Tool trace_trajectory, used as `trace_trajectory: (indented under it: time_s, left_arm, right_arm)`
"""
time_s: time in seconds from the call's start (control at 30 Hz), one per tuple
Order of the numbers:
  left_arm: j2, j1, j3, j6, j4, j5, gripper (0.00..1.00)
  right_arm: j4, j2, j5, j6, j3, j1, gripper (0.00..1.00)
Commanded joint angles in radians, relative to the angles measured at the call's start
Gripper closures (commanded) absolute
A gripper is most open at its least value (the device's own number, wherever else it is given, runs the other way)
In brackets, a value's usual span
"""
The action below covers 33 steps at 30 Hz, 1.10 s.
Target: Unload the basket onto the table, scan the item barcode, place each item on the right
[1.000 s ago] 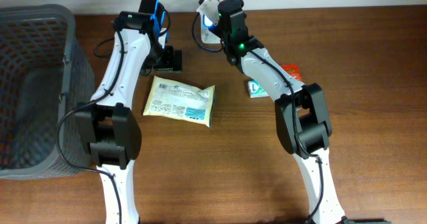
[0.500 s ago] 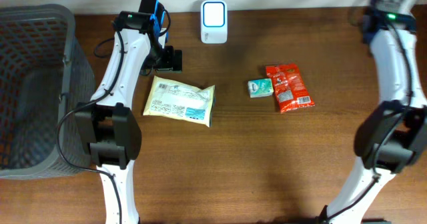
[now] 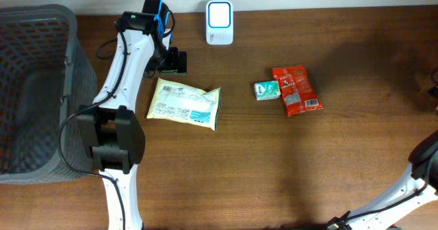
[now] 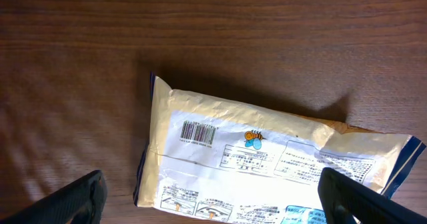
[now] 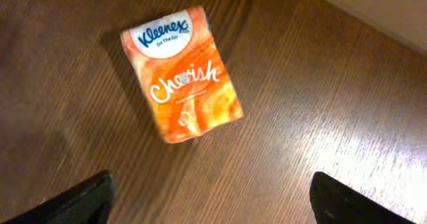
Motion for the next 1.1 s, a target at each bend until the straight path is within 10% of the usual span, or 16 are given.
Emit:
trace_trajectory:
  time_s: [0.0,0.2,0.6,0.93,1.07]
  left_arm:
    - [0.004,0.004,-0.006,-0.009,0.002,-0.007,0.01]
    - [0.004,0.004,-0.006,-0.009,0.002,-0.007,0.01]
    - [0.004,0.003,-0.006,-0.009,0.002,-0.007,0.01]
    - [0.004,0.003,-0.006,-0.009,0.002,-0.007,0.01]
    - [0.004,0.003,-0.006,-0.009,0.002,-0.007,0.01]
  right_arm:
    - [-0.010,-0.138,-0.167,-0.018,0.000,0.028,0.03]
    - [-0.074,-0.328,-0.962,-0.216,0.000,0.169,0.01]
    - [-0.170,-0.016,-0.890,-0.381,-0.102,0.504,0.03]
    - [-0.296,0.110,-1.007,-0.543,-0.113,0.507,0.25]
    - [-0.323,0.110,-1.001,-0.571,-0.113,0.527,0.57]
